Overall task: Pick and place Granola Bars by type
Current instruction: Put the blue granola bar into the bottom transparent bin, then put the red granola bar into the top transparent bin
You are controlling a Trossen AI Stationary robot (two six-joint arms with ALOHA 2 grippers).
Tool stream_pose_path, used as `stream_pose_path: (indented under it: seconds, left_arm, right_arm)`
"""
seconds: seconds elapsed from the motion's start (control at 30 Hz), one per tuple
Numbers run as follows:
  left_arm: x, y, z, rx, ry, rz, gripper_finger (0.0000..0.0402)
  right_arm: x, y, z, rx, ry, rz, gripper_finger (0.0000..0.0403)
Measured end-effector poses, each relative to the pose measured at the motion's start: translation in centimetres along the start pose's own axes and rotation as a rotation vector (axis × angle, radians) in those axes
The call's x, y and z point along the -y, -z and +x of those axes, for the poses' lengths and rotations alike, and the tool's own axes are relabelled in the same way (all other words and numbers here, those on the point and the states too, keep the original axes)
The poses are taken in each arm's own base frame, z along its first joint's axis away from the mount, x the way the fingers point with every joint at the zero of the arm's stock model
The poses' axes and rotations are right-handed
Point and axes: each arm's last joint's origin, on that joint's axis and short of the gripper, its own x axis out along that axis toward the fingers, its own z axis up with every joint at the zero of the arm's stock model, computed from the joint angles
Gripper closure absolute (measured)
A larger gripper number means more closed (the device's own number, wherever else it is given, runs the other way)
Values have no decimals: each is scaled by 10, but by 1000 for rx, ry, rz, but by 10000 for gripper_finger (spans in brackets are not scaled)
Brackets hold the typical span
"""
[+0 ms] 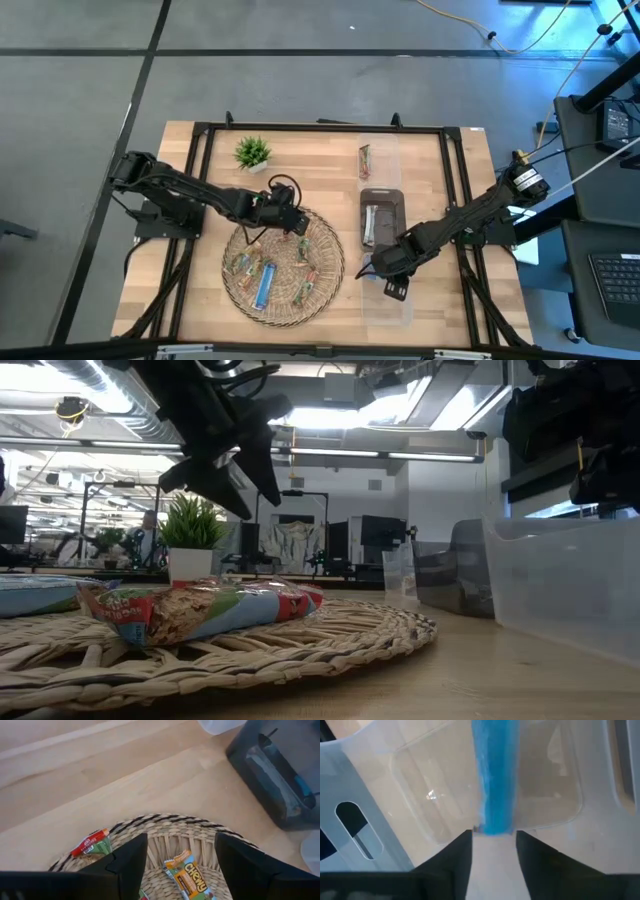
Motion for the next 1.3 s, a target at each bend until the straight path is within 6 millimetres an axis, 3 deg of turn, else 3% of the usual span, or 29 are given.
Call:
stream_pose_path:
  seconds: [0.3,0.57,0.87,1.3]
  left_arm:
    - [-12,-4,4,-32,-93,-19,130]
    - [-31,4,11,-106,-176,-120,107]
    - [-31,9,20,-132,-155,-183,110]
    - [-35,35,61,-211,-272,-230,111]
  right_arm:
    - [-5,-2,-7,12,-3,0,174]
    - [-22,0,-59,183,45,-78,170]
    - [-14,14,-100,376,128,-107,170]
    - [-9,14,-106,422,203,-197,170]
